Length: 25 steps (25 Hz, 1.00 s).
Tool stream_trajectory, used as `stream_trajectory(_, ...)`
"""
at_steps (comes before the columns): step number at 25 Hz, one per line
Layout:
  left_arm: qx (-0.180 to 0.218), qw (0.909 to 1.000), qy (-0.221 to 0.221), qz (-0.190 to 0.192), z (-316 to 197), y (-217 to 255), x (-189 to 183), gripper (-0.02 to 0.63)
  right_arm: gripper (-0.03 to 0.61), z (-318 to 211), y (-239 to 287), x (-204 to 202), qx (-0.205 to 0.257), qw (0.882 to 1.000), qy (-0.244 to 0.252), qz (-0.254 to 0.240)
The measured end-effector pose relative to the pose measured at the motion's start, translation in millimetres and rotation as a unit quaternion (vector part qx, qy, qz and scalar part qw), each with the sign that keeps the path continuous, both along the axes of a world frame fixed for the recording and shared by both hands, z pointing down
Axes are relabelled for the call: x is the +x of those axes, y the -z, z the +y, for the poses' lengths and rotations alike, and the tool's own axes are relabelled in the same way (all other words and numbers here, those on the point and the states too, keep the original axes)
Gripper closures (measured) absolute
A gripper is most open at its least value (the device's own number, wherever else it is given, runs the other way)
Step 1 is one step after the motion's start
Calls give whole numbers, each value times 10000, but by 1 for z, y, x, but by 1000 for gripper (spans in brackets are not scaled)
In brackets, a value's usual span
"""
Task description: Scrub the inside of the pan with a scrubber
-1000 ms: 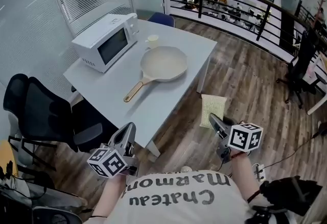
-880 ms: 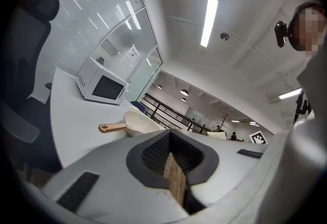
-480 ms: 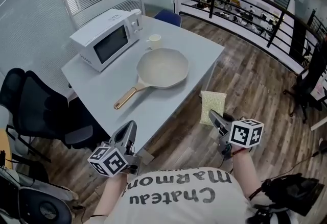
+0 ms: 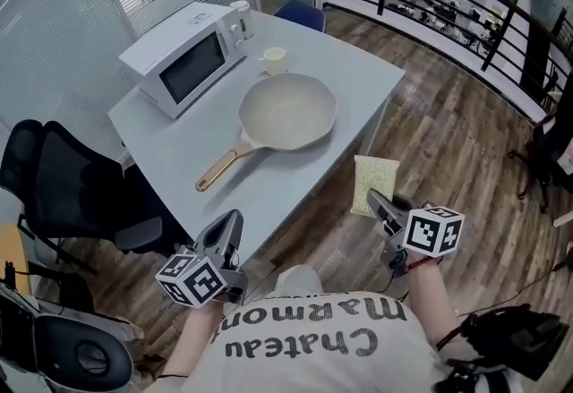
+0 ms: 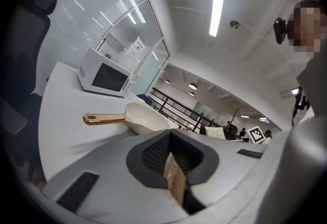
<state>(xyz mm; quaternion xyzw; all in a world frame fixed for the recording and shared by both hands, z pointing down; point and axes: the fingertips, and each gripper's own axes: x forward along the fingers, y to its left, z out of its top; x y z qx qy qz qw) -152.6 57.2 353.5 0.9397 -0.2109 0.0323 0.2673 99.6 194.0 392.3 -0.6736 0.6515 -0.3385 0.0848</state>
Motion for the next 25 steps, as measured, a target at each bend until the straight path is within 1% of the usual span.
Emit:
stream_trajectory(5, -11, 9999, -46, -130, -18, -6, 15, 624, 523, -23, -12, 4, -47, 9998, 103, -158)
stream_trajectory(10, -116, 9998, 90, -103, -55, -13, 42, 624, 523, -54, -23, 27, -257, 9993, 133, -217)
stream_trajectory(15, 92, 10000, 19, -6, -113, -2, 78, 624, 523, -112, -16, 58, -209, 9995, 183, -152)
stream_trajectory(21, -137, 9998, 137, 68, -165, -11, 103, 624, 523, -174, -15, 79, -433, 9980, 464, -55)
stream_trajectory(25, -164, 9998, 118, -57, -187, -19, 110, 624, 523, -212, -14, 80, -578, 9956, 741, -13)
